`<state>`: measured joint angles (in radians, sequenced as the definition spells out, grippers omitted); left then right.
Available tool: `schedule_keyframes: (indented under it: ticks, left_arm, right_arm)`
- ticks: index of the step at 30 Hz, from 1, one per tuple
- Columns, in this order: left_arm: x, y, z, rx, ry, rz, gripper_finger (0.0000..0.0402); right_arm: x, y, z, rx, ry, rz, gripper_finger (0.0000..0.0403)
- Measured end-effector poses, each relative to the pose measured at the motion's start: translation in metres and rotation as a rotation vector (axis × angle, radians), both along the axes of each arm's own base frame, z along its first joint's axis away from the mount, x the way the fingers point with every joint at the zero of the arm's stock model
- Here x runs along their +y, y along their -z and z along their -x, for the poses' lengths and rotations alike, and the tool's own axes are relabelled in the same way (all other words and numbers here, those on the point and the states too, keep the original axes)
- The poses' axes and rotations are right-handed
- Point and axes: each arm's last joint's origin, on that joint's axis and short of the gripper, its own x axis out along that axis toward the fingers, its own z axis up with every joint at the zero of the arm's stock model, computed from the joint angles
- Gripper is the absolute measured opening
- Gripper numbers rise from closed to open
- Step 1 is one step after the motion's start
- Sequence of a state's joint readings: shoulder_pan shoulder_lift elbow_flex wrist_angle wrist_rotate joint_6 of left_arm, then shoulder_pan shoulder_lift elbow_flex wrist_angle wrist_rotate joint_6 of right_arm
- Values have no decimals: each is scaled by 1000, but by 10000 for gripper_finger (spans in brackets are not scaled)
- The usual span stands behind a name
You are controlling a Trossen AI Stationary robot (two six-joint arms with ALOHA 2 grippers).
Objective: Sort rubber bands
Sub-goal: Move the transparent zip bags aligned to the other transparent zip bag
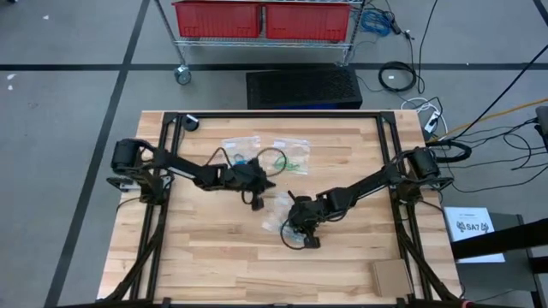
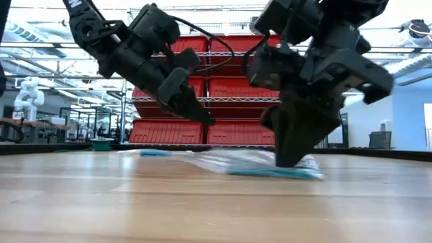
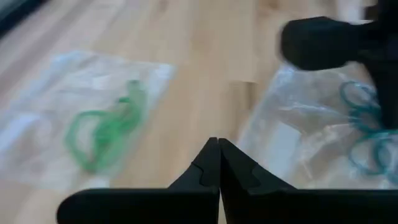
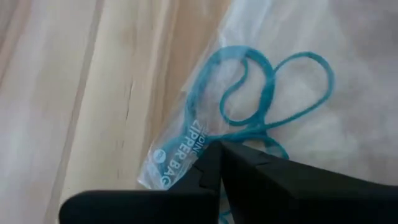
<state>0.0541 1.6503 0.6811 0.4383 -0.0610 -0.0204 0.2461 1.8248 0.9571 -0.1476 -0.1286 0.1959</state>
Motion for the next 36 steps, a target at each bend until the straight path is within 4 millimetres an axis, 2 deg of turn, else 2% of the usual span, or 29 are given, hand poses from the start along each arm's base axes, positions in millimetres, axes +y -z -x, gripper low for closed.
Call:
schedule_keyframes:
  ticks: [5,8,16,22,24,30,32,36]
  left_arm:
    - [14,-12,15,79,-52,3,0]
    - [18,-14,28,146,-117,-25,0]
    - [34,-1,65,187,-261,-3,0]
    - [44,-1,68,150,-301,-5,0]
    - [49,-3,67,129,-306,-22,0]
    - [70,-1,76,164,-390,-23,0]
    - [76,0,79,175,-411,-7,0]
    - [86,4,83,187,-423,33,0]
  right_arm:
    - [-7,-20,7,-33,98,117,0]
    - [-14,-21,7,-34,207,150,0]
    - [-33,4,-10,-53,255,187,0]
    - [-43,9,-29,-203,176,124,0]
    - [-44,2,-35,-271,161,111,0]
    - [-47,-39,-42,-365,72,224,0]
    - [-57,-46,-36,-327,90,288,0]
    - [-107,-42,-23,-215,282,349,0]
